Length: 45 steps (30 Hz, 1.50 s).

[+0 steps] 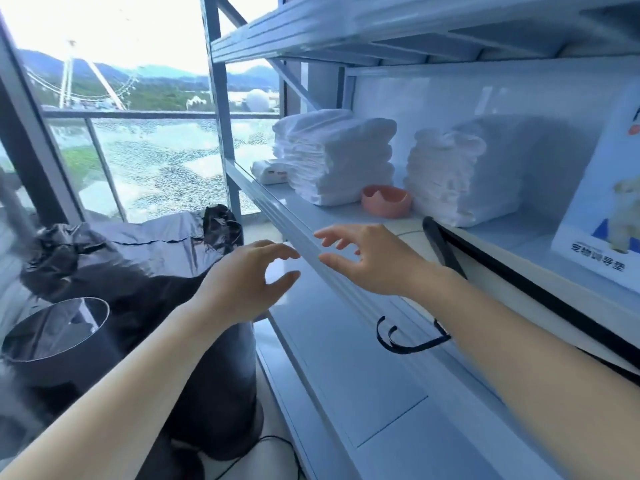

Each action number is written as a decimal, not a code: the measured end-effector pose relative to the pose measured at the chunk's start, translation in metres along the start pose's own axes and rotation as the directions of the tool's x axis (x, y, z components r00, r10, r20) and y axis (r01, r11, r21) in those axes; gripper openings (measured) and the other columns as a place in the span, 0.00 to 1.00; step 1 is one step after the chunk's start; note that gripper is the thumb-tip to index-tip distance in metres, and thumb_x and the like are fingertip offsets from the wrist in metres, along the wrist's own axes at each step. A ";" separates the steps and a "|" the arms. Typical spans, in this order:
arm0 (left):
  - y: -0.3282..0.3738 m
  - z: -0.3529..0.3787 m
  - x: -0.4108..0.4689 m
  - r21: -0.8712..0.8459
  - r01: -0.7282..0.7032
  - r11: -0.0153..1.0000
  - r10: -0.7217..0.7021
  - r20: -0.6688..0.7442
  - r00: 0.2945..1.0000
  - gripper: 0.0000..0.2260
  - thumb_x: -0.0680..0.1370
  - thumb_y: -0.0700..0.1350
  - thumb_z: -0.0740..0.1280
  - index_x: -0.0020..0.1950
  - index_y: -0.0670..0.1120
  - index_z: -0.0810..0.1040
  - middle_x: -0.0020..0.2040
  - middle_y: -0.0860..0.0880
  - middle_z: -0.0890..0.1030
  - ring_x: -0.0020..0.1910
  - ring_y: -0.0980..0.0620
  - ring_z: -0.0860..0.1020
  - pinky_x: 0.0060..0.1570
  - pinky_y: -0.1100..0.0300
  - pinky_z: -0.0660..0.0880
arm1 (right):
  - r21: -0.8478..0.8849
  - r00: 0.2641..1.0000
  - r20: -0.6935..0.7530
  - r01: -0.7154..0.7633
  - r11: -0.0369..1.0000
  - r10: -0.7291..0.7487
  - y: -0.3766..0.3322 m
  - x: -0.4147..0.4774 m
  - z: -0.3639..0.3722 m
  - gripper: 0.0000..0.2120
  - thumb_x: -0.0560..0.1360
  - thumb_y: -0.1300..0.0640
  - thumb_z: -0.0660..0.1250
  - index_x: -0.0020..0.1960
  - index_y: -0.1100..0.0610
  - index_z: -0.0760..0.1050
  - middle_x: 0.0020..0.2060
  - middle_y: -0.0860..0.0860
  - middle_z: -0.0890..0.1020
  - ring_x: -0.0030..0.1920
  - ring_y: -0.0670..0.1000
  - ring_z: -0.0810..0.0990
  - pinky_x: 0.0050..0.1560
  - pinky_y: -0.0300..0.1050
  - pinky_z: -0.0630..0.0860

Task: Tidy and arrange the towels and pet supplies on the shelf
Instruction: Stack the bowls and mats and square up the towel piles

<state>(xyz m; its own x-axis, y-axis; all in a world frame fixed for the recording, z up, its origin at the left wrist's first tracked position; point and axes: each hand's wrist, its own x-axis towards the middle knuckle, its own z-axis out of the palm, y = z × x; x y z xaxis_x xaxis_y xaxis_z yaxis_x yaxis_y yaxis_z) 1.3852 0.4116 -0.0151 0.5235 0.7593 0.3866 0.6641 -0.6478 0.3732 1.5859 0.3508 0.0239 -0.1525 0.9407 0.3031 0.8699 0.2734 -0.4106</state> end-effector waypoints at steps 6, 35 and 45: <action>-0.071 -0.023 0.046 0.001 -0.017 1.000 0.017 -0.076 0.997 0.11 0.76 0.54 0.65 0.58 0.59 0.76 0.51 0.63 0.74 0.47 0.62 0.72 0.43 0.63 0.66 | -0.010 0.999 0.008 0.034 0.999 -0.034 -0.011 0.090 0.034 0.18 0.76 0.47 0.65 0.64 0.47 0.72 0.54 0.43 0.79 0.52 0.44 0.76 0.51 0.35 0.70; -0.294 0.020 0.311 0.078 -0.115 0.990 0.110 0.062 0.992 0.16 0.77 0.55 0.63 0.64 0.57 0.72 0.66 0.57 0.70 0.62 0.54 0.72 0.58 0.56 0.73 | -0.143 0.960 -0.230 -0.196 0.970 0.160 0.087 0.399 0.136 0.20 0.76 0.50 0.64 0.66 0.57 0.70 0.63 0.52 0.73 0.62 0.52 0.73 0.59 0.44 0.70; -0.320 0.061 0.390 0.038 -0.058 0.998 0.055 0.088 0.995 0.35 0.73 0.55 0.69 0.75 0.54 0.56 0.75 0.50 0.56 0.70 0.48 0.65 0.63 0.55 0.67 | -0.246 0.957 -0.177 -0.270 0.931 0.231 0.123 0.443 0.152 0.27 0.79 0.49 0.59 0.73 0.59 0.57 0.72 0.56 0.61 0.72 0.55 0.59 0.69 0.51 0.63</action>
<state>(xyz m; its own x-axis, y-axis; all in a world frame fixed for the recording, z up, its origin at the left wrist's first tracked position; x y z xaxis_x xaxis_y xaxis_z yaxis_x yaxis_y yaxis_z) 1.4098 0.9191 -0.0353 0.6039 0.7251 0.3310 0.6520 -0.6882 0.3182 1.5546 0.8313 -0.0229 0.1379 0.9273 0.3480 0.9664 -0.0491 -0.2522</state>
